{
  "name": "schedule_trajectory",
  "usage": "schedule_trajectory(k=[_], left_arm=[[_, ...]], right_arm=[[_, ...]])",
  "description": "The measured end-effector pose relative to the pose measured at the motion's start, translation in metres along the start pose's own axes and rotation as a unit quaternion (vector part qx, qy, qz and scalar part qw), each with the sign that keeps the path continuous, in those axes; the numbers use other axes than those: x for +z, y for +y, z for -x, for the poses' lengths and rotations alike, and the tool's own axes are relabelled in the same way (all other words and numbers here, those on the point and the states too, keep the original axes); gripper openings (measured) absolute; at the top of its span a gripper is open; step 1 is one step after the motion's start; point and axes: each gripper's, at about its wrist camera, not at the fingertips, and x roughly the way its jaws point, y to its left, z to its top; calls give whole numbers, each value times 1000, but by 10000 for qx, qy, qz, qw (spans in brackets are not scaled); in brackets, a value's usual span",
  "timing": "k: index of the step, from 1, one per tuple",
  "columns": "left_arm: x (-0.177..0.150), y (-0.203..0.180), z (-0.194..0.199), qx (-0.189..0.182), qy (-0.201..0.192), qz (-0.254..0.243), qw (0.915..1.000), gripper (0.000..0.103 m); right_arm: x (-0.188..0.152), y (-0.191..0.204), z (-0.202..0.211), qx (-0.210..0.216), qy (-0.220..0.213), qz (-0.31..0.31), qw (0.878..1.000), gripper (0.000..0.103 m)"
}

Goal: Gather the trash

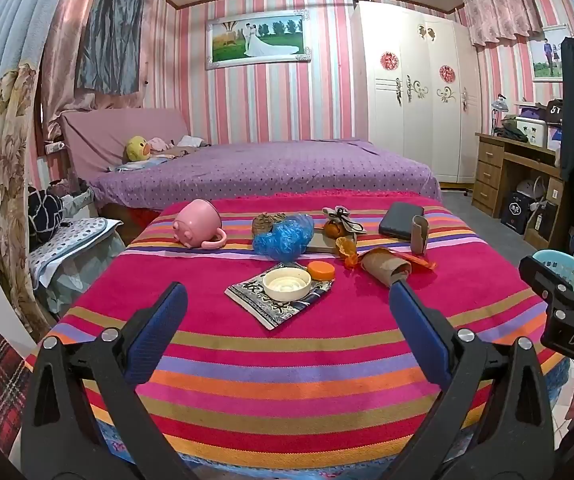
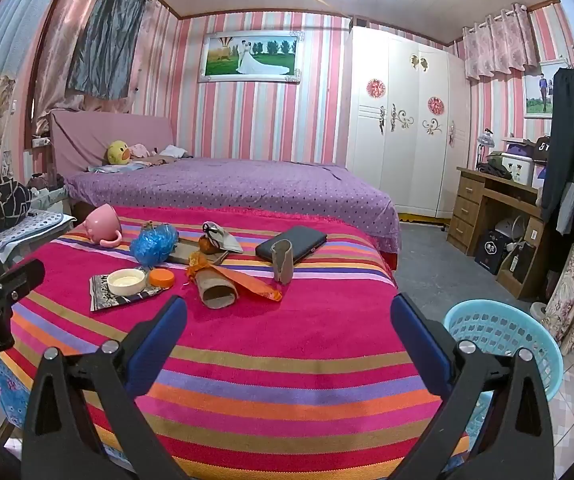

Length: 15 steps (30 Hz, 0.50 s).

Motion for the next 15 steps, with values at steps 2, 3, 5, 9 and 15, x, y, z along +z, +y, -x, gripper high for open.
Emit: schedule_trajectory(k=[2,3,5,9,15], left_arm=[[0,0,1,2,-4,-2,10000,98],[0,-1,1,0,-6,0,10000,98],[0,0,-1,-3,19,11,10000,98],[0,0,1,0,7,6,10000,98],[-1,1,-1,-12,19,23,10000,98]], right_arm=[[0,0,0,-4,-8,4,10000,99],[0,0,0,-5,-6,9,10000,99],[0,0,0,-6,-12,8,10000,99],[0,1,-1,-9,-3,18,10000,99],[1,0,1,-19,-24,13,10000,99]])
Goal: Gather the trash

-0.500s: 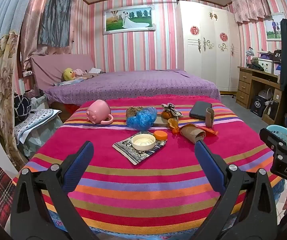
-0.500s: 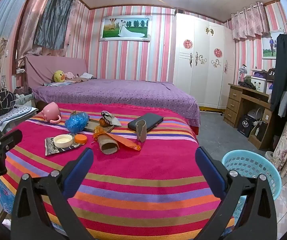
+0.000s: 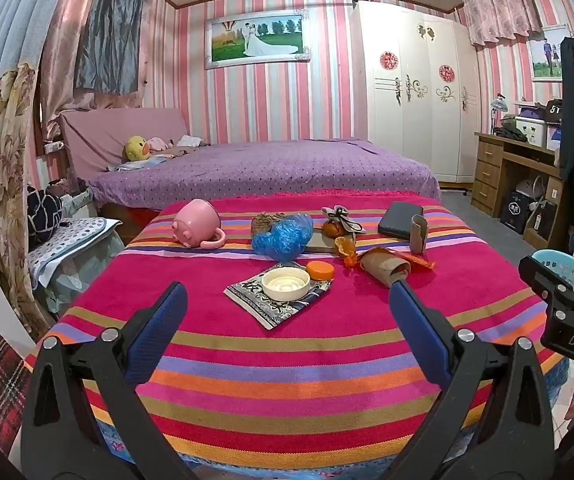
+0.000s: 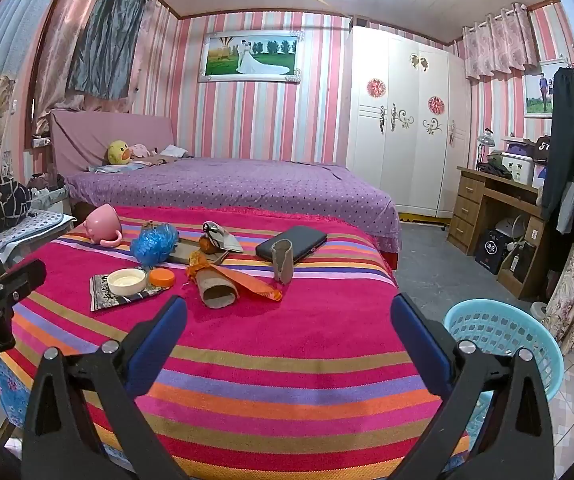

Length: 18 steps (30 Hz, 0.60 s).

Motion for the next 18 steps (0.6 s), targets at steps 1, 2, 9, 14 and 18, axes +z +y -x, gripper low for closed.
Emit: schedule_trajectory(k=[1,2,9,14,18], left_arm=[[0,-1,0,8,6,-11,10000,98],[0,-1,0,4,7,-9,10000,98],[0,-1,1,4,7,-2,10000,98],[0,-1,1,7,2,11,10000,98],[0,-4,2,7,2,2,10000,98]], right_arm=[[0,0,0,-2,1,0,10000,99],[0,0,-1,1,8,-1,10000,99],[-1,1,-2,13,23,1,10000,99],[-1,-1,0,6,22,3,10000,99],[-1,-2,1,7,27,3,10000,99]])
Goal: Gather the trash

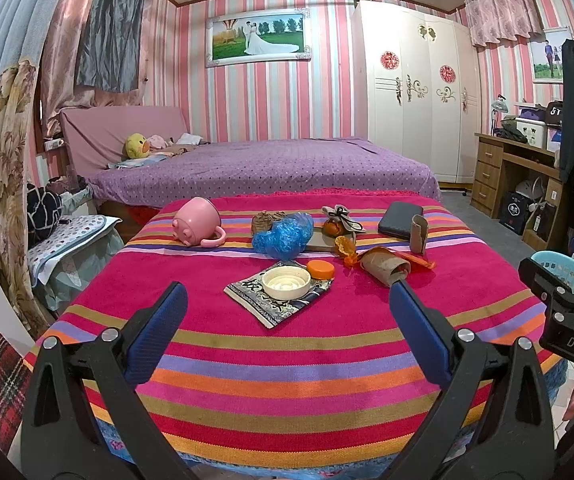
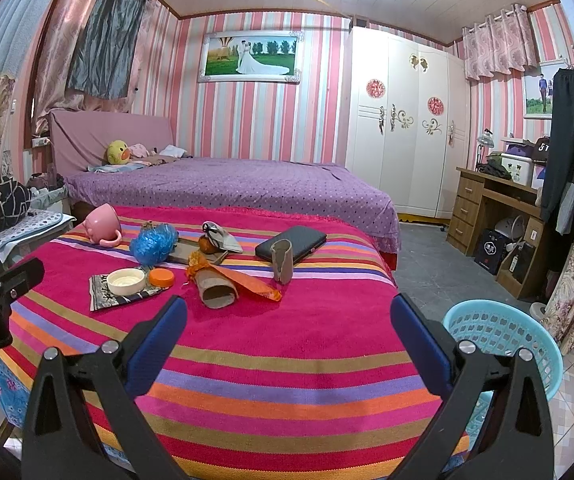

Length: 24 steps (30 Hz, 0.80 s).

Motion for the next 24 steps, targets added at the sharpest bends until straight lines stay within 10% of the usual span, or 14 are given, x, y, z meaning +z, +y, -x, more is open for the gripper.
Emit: schedule_trajectory(k=[24], left_arm=[[-6,-2,-7,0,20,18,10000,98]], right_arm=[[3,-1,1,-3,-1,5,10000,99]])
